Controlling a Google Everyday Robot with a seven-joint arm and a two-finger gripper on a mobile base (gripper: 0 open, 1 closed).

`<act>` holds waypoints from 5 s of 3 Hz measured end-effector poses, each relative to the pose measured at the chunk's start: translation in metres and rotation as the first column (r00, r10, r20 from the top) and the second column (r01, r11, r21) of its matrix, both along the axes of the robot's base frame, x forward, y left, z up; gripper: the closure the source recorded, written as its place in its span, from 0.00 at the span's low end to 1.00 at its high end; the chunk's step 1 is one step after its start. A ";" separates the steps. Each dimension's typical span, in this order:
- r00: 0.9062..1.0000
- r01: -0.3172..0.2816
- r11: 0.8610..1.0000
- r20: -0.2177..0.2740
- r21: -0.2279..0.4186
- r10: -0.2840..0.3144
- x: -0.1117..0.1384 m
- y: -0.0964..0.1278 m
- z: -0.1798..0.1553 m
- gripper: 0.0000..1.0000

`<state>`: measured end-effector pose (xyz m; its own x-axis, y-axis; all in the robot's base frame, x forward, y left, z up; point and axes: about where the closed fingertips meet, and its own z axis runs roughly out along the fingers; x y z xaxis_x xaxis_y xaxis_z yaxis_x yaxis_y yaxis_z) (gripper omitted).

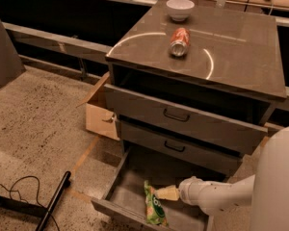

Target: Pick green rice chip bag from bottom drawer and place on counter

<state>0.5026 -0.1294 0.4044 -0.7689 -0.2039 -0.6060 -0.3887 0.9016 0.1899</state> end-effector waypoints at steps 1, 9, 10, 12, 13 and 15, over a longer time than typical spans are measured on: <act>0.999 0.048 0.999 -0.022 0.016 -0.047 -0.004 -0.002 -0.014 0.00; 0.993 0.117 0.984 -0.024 0.133 -0.115 0.013 0.089 -0.189 0.00; 0.991 0.131 0.985 -0.031 0.112 -0.129 0.018 0.095 -0.209 0.00; 0.991 0.129 0.986 -0.046 0.105 -0.124 0.022 0.106 -0.228 0.41; 0.991 0.125 0.987 -0.052 0.106 -0.120 0.024 0.113 -0.231 0.64; 0.992 0.120 0.980 -0.053 0.158 -0.113 0.027 0.119 -0.213 1.00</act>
Offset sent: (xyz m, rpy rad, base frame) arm -0.0104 0.0226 -0.0757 0.1791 0.0553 -0.1439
